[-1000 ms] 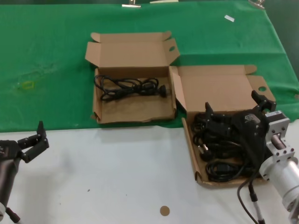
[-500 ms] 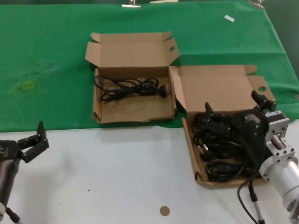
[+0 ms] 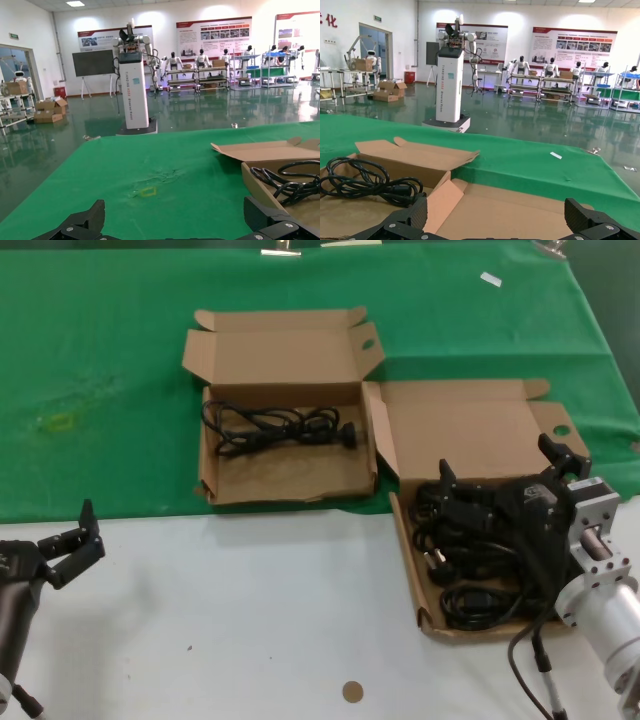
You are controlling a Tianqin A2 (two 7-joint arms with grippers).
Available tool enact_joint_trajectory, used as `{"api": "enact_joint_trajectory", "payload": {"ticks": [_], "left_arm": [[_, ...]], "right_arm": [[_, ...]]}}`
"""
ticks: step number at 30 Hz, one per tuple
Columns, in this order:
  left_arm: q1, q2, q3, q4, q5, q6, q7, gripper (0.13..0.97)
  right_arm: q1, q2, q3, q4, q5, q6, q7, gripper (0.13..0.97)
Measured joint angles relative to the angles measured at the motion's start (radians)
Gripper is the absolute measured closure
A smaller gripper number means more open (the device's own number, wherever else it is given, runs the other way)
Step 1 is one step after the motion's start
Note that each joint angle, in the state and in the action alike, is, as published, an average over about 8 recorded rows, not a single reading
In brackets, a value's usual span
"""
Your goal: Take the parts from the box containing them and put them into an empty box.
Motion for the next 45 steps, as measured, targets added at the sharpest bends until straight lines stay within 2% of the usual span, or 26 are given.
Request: {"api": "enact_joint_trajectory", "payload": {"ticks": [45], "left_arm": [[0.0,0.0,0.0,0.0,0.0,0.0,0.0,0.132]], "right_arm": [[0.0,0.0,0.0,0.0,0.0,0.0,0.0,0.129]]}}
